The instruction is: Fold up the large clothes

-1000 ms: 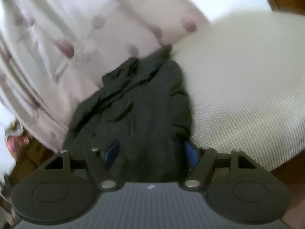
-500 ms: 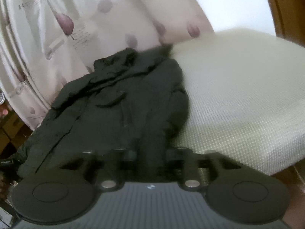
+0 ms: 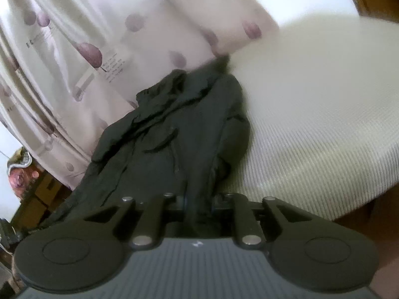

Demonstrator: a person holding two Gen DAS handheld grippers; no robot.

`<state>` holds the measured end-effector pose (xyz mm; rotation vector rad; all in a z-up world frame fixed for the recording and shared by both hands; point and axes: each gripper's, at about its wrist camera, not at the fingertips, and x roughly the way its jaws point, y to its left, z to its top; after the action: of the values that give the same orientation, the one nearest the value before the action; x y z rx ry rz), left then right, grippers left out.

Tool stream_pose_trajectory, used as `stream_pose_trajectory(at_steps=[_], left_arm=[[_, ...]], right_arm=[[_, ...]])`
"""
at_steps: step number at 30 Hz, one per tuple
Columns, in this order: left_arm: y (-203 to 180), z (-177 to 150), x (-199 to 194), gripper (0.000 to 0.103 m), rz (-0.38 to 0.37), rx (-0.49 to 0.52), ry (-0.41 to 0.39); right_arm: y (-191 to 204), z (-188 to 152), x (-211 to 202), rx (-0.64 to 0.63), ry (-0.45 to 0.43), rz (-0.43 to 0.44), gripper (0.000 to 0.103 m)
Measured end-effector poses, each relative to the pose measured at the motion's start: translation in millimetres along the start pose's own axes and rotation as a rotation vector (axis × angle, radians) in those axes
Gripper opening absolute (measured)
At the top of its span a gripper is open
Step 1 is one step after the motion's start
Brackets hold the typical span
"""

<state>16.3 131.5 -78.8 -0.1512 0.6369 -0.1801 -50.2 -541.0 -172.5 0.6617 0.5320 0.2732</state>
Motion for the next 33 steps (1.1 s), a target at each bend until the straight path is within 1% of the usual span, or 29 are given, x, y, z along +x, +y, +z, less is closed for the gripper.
stream_pose_trajectory(at_steps=[2, 3, 4, 5, 6, 7, 8, 9, 10, 11, 12, 13, 14, 18, 22, 29, 33], left_arm=[[5, 1, 3, 0.069, -0.026, -0.03, 0.02], [8, 0, 3, 0.077, -0.033, -0.047, 0.018], [8, -1, 2, 0.086, -0.024, -0.047, 0.009], [8, -1, 4, 0.087, -0.023, -0.043, 0.01], [8, -1, 6, 0.087, -0.031, -0.042, 0.019], [8, -1, 9, 0.083, -0.046, -0.045, 0.038], [8, -2, 13, 0.068, -0.061, -0.046, 0.064], [4, -3, 16, 0.063, -0.058, -0.031, 0.074], [-1, -4, 17, 0.035, -0.028, 0.003, 0.068], [-2, -3, 19, 0.024, -0.024, 0.018, 0.083], [0, -2, 20, 0.019, -0.033, -0.007, 0.086], [2, 0, 20, 0.014, -0.05, -0.037, 0.085], [3, 1, 18, 0.012, -0.052, -0.058, 0.073], [6, 0, -1, 0.01, -0.036, -0.084, 0.018], [11, 4, -21, 0.01, -0.064, -0.145, -0.007], [6, -3, -58, 0.01, -0.081, -0.156, -0.041], [9, -10, -83, 0.01, -0.123, -0.229, -0.097]], right_arm=[[-4, -1, 1, 0.035, 0.008, 0.024, 0.043], [-4, -3, 1, 0.042, 0.007, 0.031, 0.064], [-3, -4, 2, 0.045, 0.009, 0.042, 0.074], [-2, -6, 3, 0.047, 0.015, 0.045, 0.074], [-1, -6, 4, 0.046, 0.015, 0.04, 0.074], [1, -6, 7, 0.042, 0.02, 0.038, 0.072], [2, -7, 10, 0.039, 0.03, 0.037, 0.07], [4, -7, 13, 0.03, 0.038, 0.013, 0.056], [4, -8, 14, 0.015, 0.045, -0.018, 0.042], [4, -9, 14, 0.003, 0.048, -0.034, 0.036], [2, -9, 13, 0.005, 0.044, -0.03, 0.023], [-3, -11, 11, 0.034, 0.037, -0.007, 0.017], [-5, -12, 10, 0.06, 0.03, 0.009, 0.016], [3, -13, -1, 0.054, 0.015, 0.049, 0.013], [5, -14, -16, 0.096, -0.004, 0.105, 0.013], [10, -24, -47, 0.159, -0.034, 0.175, 0.013], [12, -28, -62, 0.182, -0.051, 0.197, 0.013]])
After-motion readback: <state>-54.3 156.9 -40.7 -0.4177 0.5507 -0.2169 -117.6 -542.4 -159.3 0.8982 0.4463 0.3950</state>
